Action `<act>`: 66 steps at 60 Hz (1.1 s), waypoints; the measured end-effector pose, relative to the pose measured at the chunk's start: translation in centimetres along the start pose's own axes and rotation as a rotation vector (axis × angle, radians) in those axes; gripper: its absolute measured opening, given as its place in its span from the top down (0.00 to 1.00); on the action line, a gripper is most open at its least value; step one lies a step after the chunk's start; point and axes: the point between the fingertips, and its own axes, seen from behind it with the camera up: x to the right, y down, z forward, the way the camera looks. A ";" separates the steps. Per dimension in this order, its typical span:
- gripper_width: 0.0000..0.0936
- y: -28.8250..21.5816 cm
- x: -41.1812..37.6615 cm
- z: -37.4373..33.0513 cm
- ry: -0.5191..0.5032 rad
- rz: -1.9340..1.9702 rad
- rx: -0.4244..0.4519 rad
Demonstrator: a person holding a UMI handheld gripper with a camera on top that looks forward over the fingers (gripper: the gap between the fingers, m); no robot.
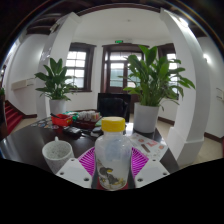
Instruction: Pour water
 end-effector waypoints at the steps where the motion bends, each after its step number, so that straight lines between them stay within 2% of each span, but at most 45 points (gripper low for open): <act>1: 0.54 0.4 0.1 0.2 0.004 0.005 -0.003; 15: 0.52 0.6 0.4 -0.3 0.047 0.044 0.061; 25: 0.39 0.9 0.7 -0.7 0.054 0.057 0.036; 30: 0.24 1.2 1.0 -1.8 0.083 0.082 0.009; 34: 0.18 1.6 1.2 -3.7 0.114 0.112 0.001; 54: 0.15 3.8 -2.7 -15.5 0.221 0.132 -0.086; 66: 0.14 2.1 -4.0 -19.2 0.259 0.111 -0.060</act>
